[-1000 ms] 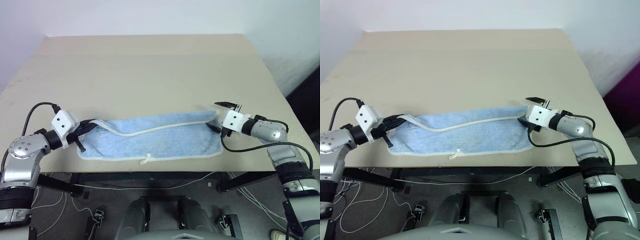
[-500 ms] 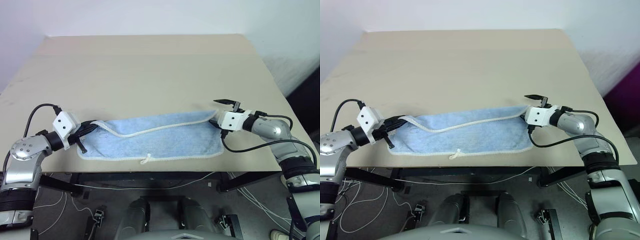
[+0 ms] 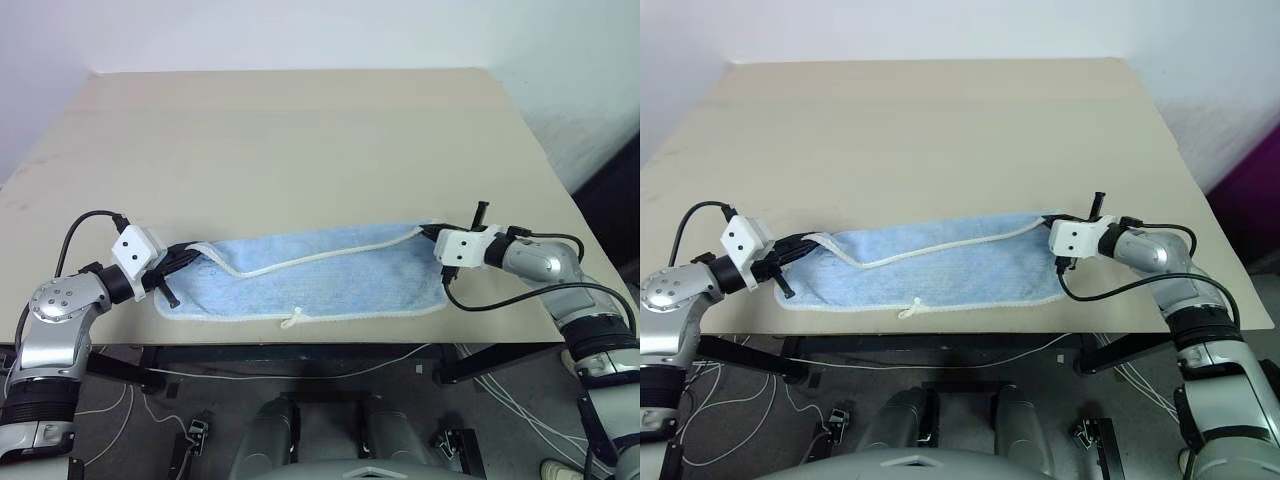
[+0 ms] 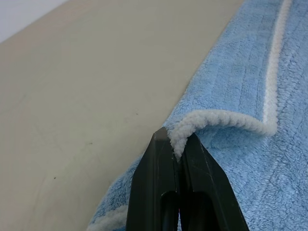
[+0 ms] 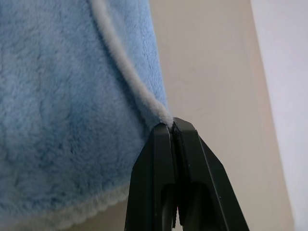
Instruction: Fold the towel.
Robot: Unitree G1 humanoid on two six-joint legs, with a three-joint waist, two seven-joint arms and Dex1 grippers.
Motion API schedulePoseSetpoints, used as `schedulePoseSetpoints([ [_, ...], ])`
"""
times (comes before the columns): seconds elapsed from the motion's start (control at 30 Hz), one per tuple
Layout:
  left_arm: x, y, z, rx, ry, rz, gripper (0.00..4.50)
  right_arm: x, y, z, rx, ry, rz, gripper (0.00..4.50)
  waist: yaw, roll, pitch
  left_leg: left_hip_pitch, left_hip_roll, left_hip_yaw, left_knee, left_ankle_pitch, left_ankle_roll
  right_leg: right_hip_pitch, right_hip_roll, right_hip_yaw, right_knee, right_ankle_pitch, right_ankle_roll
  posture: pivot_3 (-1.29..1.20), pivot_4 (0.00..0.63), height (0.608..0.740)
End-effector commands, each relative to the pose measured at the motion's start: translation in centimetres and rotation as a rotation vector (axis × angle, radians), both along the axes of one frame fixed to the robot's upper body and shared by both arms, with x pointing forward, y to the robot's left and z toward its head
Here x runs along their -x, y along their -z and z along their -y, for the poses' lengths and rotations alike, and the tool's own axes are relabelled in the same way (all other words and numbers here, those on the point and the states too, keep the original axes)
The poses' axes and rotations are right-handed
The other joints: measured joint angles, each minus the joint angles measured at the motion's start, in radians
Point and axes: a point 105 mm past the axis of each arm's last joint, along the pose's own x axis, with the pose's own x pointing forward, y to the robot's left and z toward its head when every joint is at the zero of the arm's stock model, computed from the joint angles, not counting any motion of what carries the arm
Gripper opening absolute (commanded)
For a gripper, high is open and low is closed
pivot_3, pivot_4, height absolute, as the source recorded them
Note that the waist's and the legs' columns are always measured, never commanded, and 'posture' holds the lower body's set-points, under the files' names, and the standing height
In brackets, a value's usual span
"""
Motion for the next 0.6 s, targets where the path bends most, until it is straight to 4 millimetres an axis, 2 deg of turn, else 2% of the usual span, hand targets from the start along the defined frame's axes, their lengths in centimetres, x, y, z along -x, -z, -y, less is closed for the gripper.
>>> schedulePoseSetpoints([
  [0.03, -0.7, -2.8, -0.4, 0.136, -0.052, 0.082, 0.00, -0.5, -2.1, 0.8, 0.000, 0.019, 0.084, 0.02, 0.000, 0.000, 0.000, 0.000, 0.000, 0.000, 0.000, 0.000, 0.000, 0.000, 0.000, 0.000, 0.000, 0.000, 0.000, 0.00, 0.150, 0.740],
  [0.13, -1.6, -4.8, -0.4, 0.229, -0.083, 0.136, 0.00, -0.9, -3.4, 1.4, -0.004, 0.040, 0.124, 0.02, 0.002, 0.000, 0.000, 0.000, 0.000, 0.000, 0.001, 0.000, 0.000, 0.000, 0.000, 0.000, 0.000, 0.000, 0.000, 0.00, 0.150, 0.740],
  [0.3, -3.5, -8.2, -0.8, 0.342, -0.128, 0.215, 0.00, -2.1, -7.0, 3.2, -0.011, 0.103, 0.215, 0.02, 0.000, 0.000, 0.000, 0.000, 0.000, 0.000, 0.001, 0.000, 0.000, 0.000, 0.000, 0.000, 0.000, 0.000, 0.000, 0.00, 0.150, 0.740],
  [0.4, -5.1, -10.6, -0.7, 0.372, -0.145, 0.275, 0.00, -3.2, -10.2, 4.2, -0.009, 0.142, 0.287, 0.02, 0.000, 0.000, 0.000, 0.000, 0.000, 0.000, 0.001, 0.000, 0.000, 0.000, 0.000, 0.000, 0.000, 0.000, 0.000, 0.00, 0.150, 0.740],
  [0.43, -5.5, -11.0, -0.7, 0.377, -0.150, 0.287, 0.00, -3.4, -10.7, 4.4, -0.006, 0.148, 0.298, 0.02, -0.001, -0.001, 0.001, 0.000, 0.000, 0.000, 0.001, 0.000, 0.000, 0.000, 0.000, 0.000, 0.000, 0.000, 0.000, 0.00, 0.150, 0.740],
  [0.53, -7.2, -14.5, -0.9, 0.430, -0.175, 0.363, 0.00, -4.1, -15.1, 4.7, -0.015, 0.170, 0.395, 0.02, -0.003, -0.001, 0.001, -0.001, 0.000, 0.000, 0.001, 0.000, -0.001, -0.001, 0.001, 0.000, -0.001, 0.000, 0.000, 0.00, 0.150, 0.740],
  [0.6, -7.8, -16.7, -0.6, 0.434, -0.161, 0.414, 0.00, -4.2, -17.8, 4.6, -0.031, 0.169, 0.453, 0.02, -0.004, -0.002, 0.001, -0.001, 0.000, 0.001, 0.001, 0.000, -0.001, -0.001, 0.001, 0.000, -0.001, 0.000, 0.000, 0.00, 0.150, 0.740],
])
